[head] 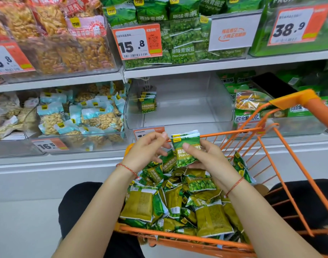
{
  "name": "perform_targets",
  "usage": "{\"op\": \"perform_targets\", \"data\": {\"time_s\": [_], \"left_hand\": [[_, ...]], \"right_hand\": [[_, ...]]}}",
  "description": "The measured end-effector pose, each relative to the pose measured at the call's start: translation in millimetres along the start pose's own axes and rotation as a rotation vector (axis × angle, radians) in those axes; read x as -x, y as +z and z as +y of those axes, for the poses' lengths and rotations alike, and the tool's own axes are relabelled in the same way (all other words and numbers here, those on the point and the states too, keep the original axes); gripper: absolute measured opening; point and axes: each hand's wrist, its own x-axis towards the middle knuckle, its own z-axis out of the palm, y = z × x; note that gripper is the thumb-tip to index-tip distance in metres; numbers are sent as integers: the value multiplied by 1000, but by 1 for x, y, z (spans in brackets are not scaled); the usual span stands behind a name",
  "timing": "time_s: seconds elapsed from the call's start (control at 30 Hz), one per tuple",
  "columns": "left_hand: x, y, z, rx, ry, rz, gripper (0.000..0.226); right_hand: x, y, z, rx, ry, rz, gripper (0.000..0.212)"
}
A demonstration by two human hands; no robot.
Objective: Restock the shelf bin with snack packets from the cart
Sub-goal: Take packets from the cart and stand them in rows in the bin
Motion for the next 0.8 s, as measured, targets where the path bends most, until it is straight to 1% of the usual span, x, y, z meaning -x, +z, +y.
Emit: {"op": "perform_targets", "data": {"time_s": [0.03, 0.07, 0.1, 0.17, 0.2, 0.23, 0.3, 0.33, 0.4, 0.5, 0.57, 0.63, 0.7, 0.77, 0.8], "left_hand": [[1, -9, -3, -96, 10, -43, 14], [4, -19, -5, -223, 25, -126, 8], [7, -28, -6, -373, 34, -250, 11], [14, -41, -11, -709, -15, -528, 35], [18, -44, -12, -854, -55, -631, 47], [22, -46, -14, -962, -88, -700, 57], [26, -46, -21, -1070, -140, -732, 70], [27, -47, -24, -1073, -156, -715, 71], [25, -48, -29, -1050, -139, -658, 60], [21, -50, -28, -997, -30, -550, 42], [20, -50, -22, -849, 45, -465, 32], [18, -48, -14, -640, 93, -378, 24], [17, -42, -5, -410, 137, -248, 19], [14, -28, 2, -331, 244, -11, 19], [13, -19, 5, -303, 319, 111, 26]], "right_hand": [[-1, -1, 0, -31, 10, 35, 82], [-1, -2, 0, -50, 19, 57, 80], [0, -3, -1, -66, 31, 68, 81], [0, -1, -4, -61, 54, 89, 85], [0, -2, -4, -58, 62, 101, 85], [0, -2, -3, -61, 66, 115, 85], [-1, 0, -2, -68, 61, 134, 85], [-1, 0, -2, -75, 55, 138, 85], [-1, 1, -1, -104, 60, 140, 83], [0, 1, -2, -122, 114, 130, 84], [1, 0, -4, -171, 149, 127, 85], [1, -2, -3, -246, 146, 147, 83], [0, -5, -4, -300, 123, 159, 73], [0, -6, -5, -310, 98, 139, 49], [0, -6, -5, -320, 92, 127, 34]]}}
